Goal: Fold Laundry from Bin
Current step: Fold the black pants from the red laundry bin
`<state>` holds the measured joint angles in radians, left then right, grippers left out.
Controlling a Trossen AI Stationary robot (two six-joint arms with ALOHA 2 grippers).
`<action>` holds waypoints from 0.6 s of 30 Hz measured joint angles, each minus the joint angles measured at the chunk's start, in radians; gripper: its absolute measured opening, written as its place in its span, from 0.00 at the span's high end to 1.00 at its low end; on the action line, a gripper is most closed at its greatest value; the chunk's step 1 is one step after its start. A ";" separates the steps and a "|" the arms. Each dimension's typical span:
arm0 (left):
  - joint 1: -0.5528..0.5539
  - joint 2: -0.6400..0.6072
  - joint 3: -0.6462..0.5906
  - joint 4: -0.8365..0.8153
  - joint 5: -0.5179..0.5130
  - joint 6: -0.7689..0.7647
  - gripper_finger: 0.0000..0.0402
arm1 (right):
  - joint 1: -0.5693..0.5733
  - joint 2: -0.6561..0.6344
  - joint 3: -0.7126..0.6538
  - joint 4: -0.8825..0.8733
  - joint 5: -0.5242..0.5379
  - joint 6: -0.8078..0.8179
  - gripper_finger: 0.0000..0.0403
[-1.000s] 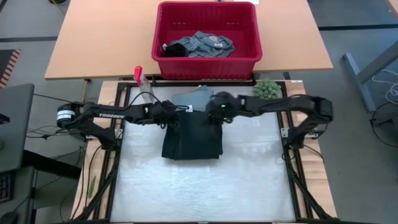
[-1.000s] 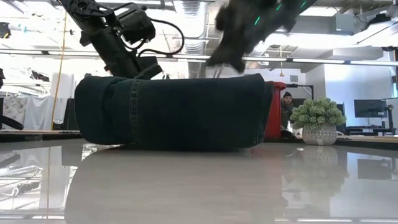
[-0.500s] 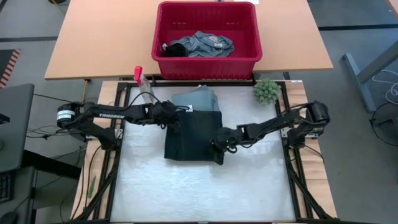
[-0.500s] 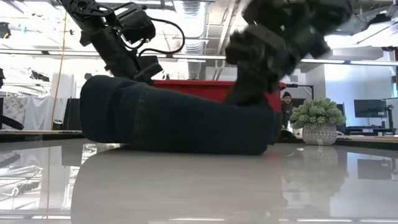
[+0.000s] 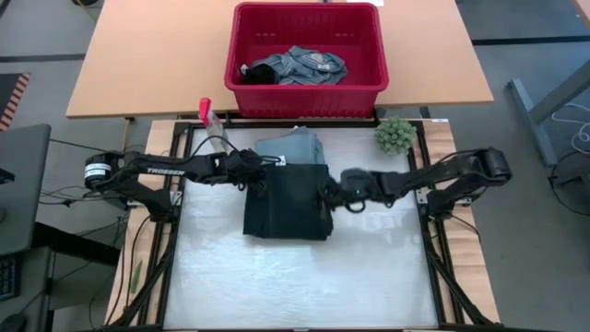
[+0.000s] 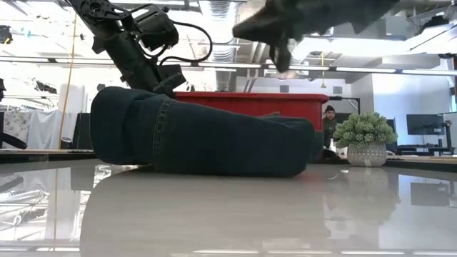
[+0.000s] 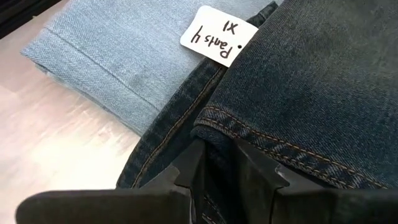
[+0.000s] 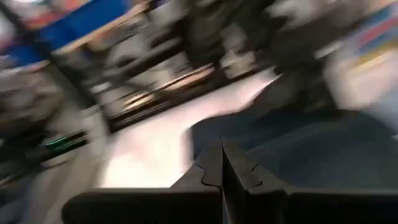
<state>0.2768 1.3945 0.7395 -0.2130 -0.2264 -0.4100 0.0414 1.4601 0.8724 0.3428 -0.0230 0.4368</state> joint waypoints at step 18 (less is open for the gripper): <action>0.000 0.000 0.000 -0.005 0.002 -0.031 0.84 | -0.212 0.261 -0.012 0.030 -0.111 0.115 0.95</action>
<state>0.2768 1.3945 0.7395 -0.2183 -0.2241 -0.4408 -0.1709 1.7209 0.8608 0.3732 -0.1337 0.5519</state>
